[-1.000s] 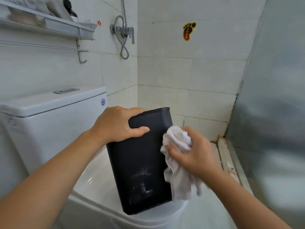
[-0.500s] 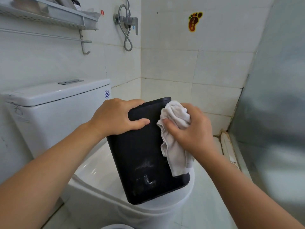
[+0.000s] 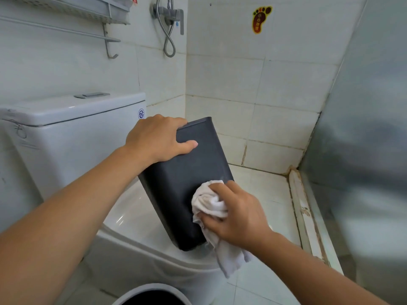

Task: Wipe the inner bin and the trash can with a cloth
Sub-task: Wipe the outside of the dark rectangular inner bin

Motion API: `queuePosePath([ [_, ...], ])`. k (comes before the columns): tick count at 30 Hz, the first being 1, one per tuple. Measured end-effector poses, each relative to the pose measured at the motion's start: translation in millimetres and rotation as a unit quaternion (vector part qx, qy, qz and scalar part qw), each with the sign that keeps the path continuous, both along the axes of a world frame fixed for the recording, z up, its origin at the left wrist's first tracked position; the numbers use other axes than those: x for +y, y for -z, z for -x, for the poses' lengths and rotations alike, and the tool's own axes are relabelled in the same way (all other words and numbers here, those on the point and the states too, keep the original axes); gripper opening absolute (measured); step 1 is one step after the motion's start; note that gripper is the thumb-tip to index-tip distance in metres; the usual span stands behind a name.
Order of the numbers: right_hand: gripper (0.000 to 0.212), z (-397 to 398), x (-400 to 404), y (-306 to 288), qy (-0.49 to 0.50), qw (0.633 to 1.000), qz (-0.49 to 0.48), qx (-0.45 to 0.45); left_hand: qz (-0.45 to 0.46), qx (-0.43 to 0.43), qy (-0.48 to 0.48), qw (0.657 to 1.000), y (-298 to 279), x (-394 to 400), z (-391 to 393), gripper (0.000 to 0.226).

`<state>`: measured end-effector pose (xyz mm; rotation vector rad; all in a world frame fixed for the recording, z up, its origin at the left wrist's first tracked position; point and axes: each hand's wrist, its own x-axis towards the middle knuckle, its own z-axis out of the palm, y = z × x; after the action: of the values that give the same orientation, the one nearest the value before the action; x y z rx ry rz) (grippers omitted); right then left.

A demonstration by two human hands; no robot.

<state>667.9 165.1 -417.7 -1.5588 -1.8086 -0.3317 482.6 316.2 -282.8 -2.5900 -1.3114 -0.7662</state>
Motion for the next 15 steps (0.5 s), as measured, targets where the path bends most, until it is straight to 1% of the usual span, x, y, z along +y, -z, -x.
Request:
queuePosePath([
  [2,0.052,-7.2,13.5,-7.8,0.031,0.998,0.005,0.045,0.004,0.004,-0.010,1.000,0.0,2.1,2.7,0.046],
  [5,0.043,-19.2,36.8,-22.5,0.111,0.980,0.035,0.159,0.003,0.004,-0.032,0.999,-0.1,2.5,3.5,0.047],
  [7,0.040,-21.9,46.8,-24.1,0.132,0.968,0.049,0.209,0.005,0.018,-0.064,0.998,-0.5,2.3,0.0,0.047],
  [8,0.039,-20.5,47.9,-22.6,0.132,0.967,0.051,0.210,0.008,0.028,-0.079,0.996,0.1,2.3,-1.7,0.047],
  [10,0.038,-11.7,41.9,-18.7,0.108,0.976,0.059,0.177,0.016,0.034,-0.096,0.995,2.4,5.1,-2.4,0.047],
  [13,0.038,10.3,23.2,-16.6,0.021,0.992,0.064,0.105,0.029,0.011,-0.099,0.995,6.3,8.8,4.0,0.045],
  [15,0.042,19.2,15.9,-15.7,-0.029,0.994,0.068,0.082,0.031,0.001,-0.098,0.995,7.5,8.7,6.4,0.043],
])
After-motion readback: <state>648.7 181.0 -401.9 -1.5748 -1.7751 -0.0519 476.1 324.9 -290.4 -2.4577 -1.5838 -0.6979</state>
